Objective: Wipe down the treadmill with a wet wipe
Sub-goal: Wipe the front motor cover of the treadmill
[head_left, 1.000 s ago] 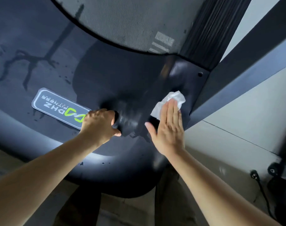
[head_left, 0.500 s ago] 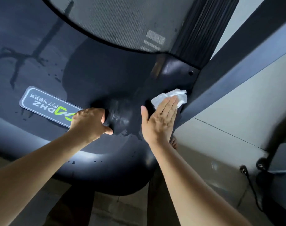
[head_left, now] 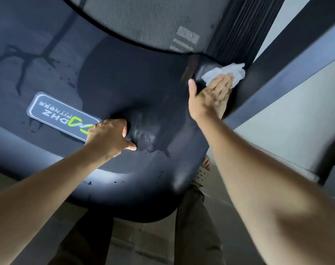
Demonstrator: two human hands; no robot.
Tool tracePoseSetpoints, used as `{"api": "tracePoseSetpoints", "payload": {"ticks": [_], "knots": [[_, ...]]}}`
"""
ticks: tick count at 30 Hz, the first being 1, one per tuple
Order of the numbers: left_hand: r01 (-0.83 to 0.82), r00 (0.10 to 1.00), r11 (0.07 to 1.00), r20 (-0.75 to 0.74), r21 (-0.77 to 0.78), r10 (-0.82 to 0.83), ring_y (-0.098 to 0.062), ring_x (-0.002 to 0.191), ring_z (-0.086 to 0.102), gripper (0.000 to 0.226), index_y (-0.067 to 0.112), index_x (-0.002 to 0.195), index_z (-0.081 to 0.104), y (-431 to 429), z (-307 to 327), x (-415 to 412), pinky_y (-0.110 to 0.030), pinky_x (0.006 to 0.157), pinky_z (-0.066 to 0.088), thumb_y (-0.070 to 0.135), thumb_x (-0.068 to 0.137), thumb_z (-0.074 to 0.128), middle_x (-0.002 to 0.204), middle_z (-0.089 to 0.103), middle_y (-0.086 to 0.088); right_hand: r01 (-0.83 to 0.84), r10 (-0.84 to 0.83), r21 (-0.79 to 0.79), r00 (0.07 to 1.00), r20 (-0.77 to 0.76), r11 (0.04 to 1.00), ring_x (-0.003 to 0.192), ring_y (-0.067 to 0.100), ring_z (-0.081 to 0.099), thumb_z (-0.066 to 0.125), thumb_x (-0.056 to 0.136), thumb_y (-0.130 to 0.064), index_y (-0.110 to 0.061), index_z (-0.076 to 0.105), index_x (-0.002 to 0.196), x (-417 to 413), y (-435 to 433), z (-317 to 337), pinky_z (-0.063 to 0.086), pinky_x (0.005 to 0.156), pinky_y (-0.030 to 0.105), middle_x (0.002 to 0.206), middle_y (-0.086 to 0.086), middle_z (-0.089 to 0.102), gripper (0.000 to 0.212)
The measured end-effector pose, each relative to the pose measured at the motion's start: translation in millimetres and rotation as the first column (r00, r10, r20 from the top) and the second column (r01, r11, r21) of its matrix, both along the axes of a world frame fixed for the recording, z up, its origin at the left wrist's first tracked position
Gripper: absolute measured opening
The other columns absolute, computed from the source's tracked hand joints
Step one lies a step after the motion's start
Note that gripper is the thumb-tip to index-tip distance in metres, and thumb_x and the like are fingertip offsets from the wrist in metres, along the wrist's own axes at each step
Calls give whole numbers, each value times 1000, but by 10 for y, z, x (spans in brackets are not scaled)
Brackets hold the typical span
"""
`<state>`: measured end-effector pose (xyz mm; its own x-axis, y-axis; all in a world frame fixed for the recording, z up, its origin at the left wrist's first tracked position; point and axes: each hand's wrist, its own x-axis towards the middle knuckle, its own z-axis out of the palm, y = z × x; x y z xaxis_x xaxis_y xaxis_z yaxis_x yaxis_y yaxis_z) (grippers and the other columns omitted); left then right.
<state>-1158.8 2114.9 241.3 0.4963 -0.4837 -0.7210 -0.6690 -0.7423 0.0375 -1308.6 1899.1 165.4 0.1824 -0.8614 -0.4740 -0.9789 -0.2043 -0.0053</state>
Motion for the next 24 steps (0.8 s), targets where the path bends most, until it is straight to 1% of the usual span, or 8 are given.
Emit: {"api": "tracePoseSetpoints", "payload": {"ticks": [3, 7, 10, 14, 17, 19, 20, 24], "knots": [[-19, 1000, 1000, -11, 1, 19, -24, 82, 50, 48, 24, 87, 58, -6, 18, 0, -33, 71, 35, 58, 68, 88, 93, 66, -3, 71, -77, 76, 993, 87, 995, 156, 37, -7, 12, 93, -76, 9, -6, 157, -190, 759, 212, 5, 128, 45, 166, 29, -11, 108], [-36, 999, 999, -29, 13, 37, -25, 83, 51, 49, 25, 87, 59, -28, 29, 14, -34, 72, 36, 58, 67, 89, 93, 65, -3, -192, 187, 31, 976, 115, 981, 154, 46, 8, 10, 95, -77, 16, 12, 154, -507, 1326, 307, 13, 127, 50, 161, 40, 7, 110], [-44, 999, 999, -32, -12, 43, -26, 84, 51, 48, 25, 86, 58, -2, 28, -9, -34, 72, 36, 58, 69, 88, 93, 64, -3, -263, 267, -43, 957, 118, 964, 155, 44, 9, 14, 95, -76, 15, 17, 154, -501, 890, 165, 13, 127, 49, 162, 38, 12, 109], [-90, 996, 995, 1, -53, 90, -25, 81, 50, 45, 26, 81, 56, 83, 11, -72, -33, 72, 36, 58, 71, 86, 84, 58, 1, -274, 273, 6, 961, 30, 962, 157, 36, -5, 13, 98, -73, 6, 1, 159, -129, -77, 42, 5, 127, 46, 167, 28, -4, 100], [-172, 984, 980, 19, -100, 175, -27, 80, 52, 44, 23, 79, 57, 197, 26, -142, -34, 70, 37, 58, 74, 84, 80, 59, 1, -348, 357, -104, 930, 89, 932, 157, 37, 2, 16, 99, -71, 2, 6, 161, -202, 123, 22, 10, 127, 49, 167, 28, 2, 96], [-222, 972, 964, 42, -145, 230, -29, 79, 56, 43, 22, 78, 57, 300, 40, -248, -34, 69, 39, 58, 80, 79, 79, 61, -1, -505, 531, -180, 833, 153, 844, 157, 38, 7, 23, 100, -69, -2, 12, 161, -490, 686, 88, 12, 126, 50, 167, 28, 6, 92], [-252, 962, 953, 61, -167, 265, -30, 77, 56, 42, 21, 78, 57, 367, 53, -325, -34, 68, 39, 58, 83, 76, 79, 62, -2, -634, 655, -165, 728, 202, 756, 157, 38, 6, 29, 101, -67, -3, 13, 162, -674, 1005, 131, 12, 127, 51, 167, 27, 5, 90], [-386, 905, 897, 101, -215, 414, -36, 74, 57, 40, 18, 78, 56, 620, 35, -631, -35, 65, 36, 53, 93, 66, 78, 65, -11, -958, 935, -133, 207, 289, 253, 158, 33, 6, 35, 102, -65, -1, 8, 161, -1300, 1699, 253, 18, 126, 49, 169, 20, 0, 91]]}}
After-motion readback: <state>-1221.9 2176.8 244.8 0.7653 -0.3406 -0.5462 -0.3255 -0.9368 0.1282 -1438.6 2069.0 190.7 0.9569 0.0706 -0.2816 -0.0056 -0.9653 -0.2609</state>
